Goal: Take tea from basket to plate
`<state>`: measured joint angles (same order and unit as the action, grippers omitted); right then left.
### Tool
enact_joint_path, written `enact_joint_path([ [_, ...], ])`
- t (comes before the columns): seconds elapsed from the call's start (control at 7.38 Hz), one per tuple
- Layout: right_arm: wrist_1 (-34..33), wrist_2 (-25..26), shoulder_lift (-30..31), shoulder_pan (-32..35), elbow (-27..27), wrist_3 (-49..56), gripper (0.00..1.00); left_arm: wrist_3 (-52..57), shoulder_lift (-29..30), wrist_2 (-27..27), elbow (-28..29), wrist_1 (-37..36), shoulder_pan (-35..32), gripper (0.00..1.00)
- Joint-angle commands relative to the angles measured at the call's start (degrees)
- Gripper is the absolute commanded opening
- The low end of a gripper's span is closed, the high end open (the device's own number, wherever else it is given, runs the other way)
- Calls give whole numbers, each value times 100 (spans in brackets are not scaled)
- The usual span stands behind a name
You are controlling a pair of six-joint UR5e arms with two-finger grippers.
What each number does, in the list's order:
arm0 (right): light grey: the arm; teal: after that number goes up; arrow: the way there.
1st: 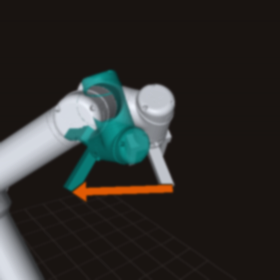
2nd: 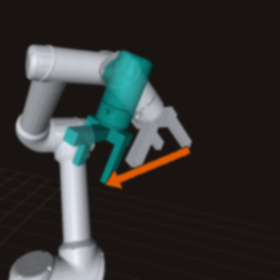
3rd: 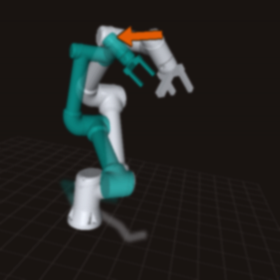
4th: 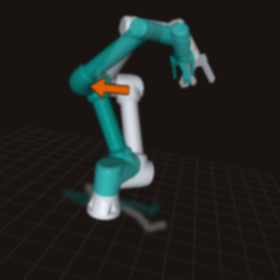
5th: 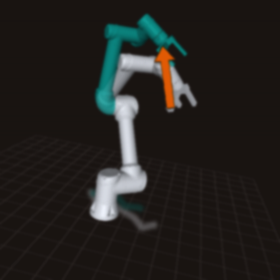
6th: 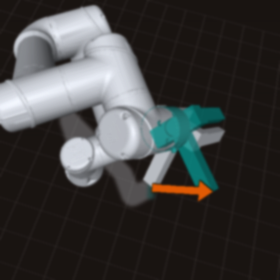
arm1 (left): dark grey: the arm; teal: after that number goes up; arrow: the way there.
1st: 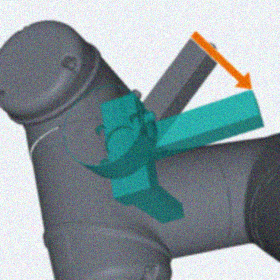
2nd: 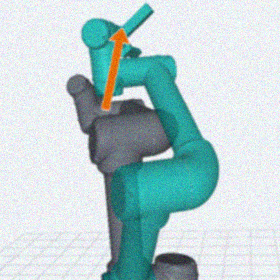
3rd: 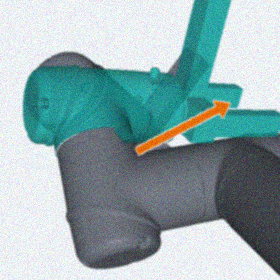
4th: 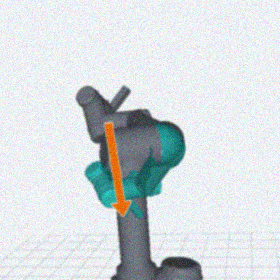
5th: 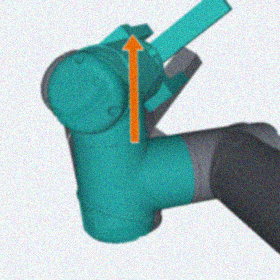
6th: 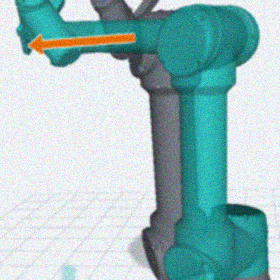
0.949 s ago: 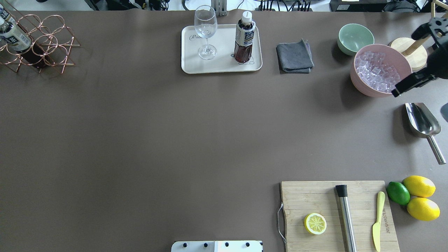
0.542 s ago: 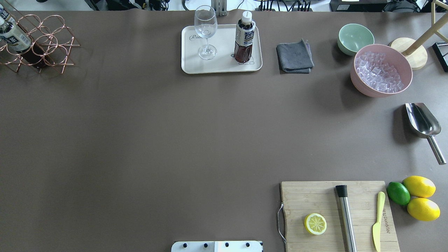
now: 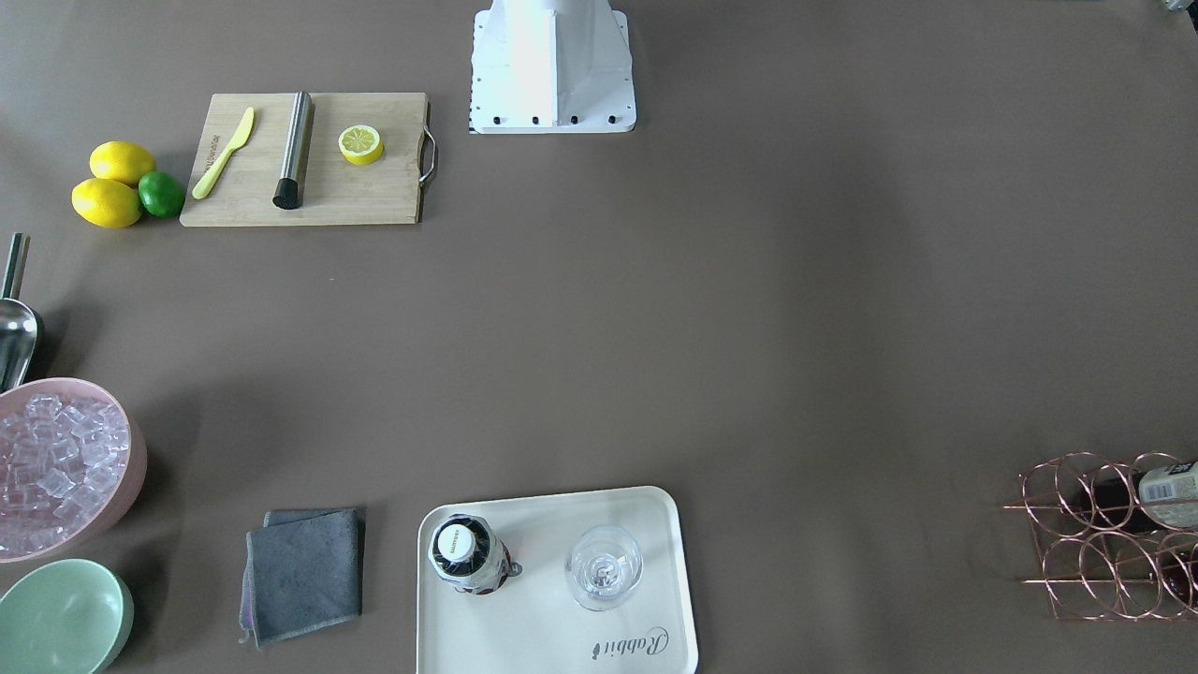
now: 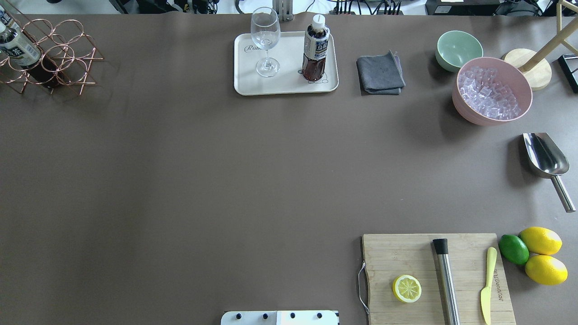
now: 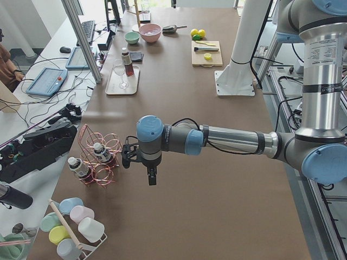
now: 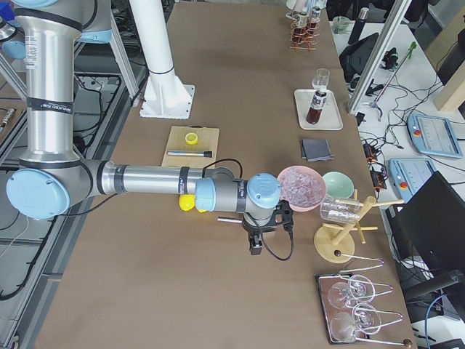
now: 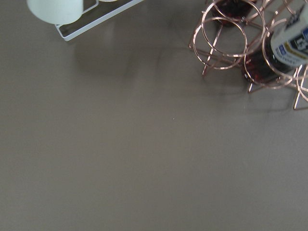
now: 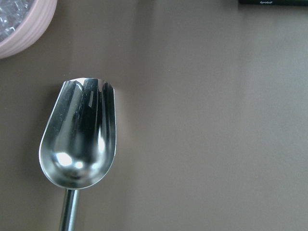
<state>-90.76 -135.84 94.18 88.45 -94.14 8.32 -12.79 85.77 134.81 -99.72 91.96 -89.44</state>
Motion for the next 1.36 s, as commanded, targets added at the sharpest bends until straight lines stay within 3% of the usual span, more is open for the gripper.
enact_joint_path([
  [0.0,-3,146,-128,198,-34,-40,100,461,-175,1,241,164,14,98],
  [0.41,-47,269,-137,208,-8,-542,100,479,-298,19,121,744,14,98],
  [1.22,-3,743,-119,137,-25,-498,100,681,-298,98,-3,622,76,98],
])
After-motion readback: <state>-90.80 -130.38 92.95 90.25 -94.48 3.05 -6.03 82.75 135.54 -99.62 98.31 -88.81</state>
